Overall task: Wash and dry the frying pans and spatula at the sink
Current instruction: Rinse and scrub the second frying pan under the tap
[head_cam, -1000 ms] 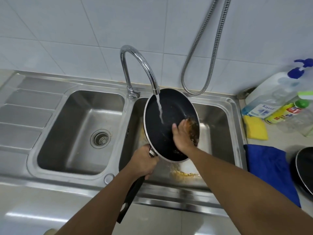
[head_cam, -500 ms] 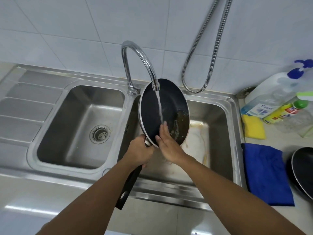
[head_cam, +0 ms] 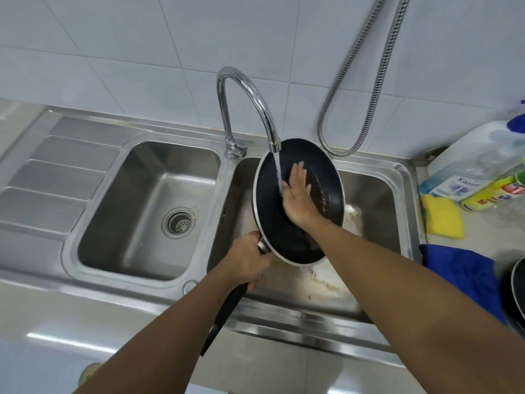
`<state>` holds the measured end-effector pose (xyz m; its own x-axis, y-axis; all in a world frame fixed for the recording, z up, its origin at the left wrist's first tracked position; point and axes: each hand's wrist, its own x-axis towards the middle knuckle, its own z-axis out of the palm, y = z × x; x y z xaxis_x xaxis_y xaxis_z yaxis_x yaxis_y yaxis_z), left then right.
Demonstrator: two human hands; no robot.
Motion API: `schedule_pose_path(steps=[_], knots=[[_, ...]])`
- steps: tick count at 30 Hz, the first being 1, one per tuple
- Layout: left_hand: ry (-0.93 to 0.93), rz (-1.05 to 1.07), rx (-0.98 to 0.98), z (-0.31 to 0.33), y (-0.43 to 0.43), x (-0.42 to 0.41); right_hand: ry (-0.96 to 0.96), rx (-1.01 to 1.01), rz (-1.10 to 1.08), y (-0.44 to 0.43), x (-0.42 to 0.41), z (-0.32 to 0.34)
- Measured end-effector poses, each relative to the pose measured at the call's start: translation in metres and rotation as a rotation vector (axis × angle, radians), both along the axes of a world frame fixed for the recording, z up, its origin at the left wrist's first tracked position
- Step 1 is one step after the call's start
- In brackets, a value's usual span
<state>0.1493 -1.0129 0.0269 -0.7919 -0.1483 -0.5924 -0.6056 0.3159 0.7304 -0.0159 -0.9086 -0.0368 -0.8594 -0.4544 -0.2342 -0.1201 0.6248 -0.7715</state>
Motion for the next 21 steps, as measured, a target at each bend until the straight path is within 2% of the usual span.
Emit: schedule_pose_path(steps=[5,7,9,11,13,14,16,19,20,21], knots=[[-0.023,0.022,0.004,-0.003,0.000,0.000,0.240,-0.113,0.429,0.003,0.043,-0.002],[-0.032,0.024,0.040,-0.003,-0.002,0.002,0.347,-0.038,0.549,0.015,0.048,-0.010],[-0.039,-0.009,0.047,-0.001,-0.004,0.003,0.437,0.114,0.568,0.021,0.040,-0.013],[-0.050,-0.034,0.050,0.000,-0.005,0.004,0.338,0.217,0.389,0.020,0.022,-0.014],[-0.055,-0.048,0.058,0.000,-0.004,0.006,0.153,0.241,0.170,0.017,0.000,-0.010],[-0.058,-0.049,0.063,0.001,-0.003,0.007,0.097,0.241,0.132,0.015,-0.006,-0.009],[-0.068,-0.038,0.081,0.001,-0.001,0.007,0.083,0.212,0.193,0.011,-0.002,-0.007],[-0.078,-0.012,0.123,0.001,-0.003,0.007,0.150,0.084,0.475,0.011,0.018,-0.008],[-0.089,-0.003,0.135,0.000,-0.004,0.008,0.149,0.029,0.496,0.014,0.022,-0.008],[-0.101,0.003,0.137,-0.001,-0.006,0.009,0.147,-0.015,0.415,0.017,0.023,-0.005]])
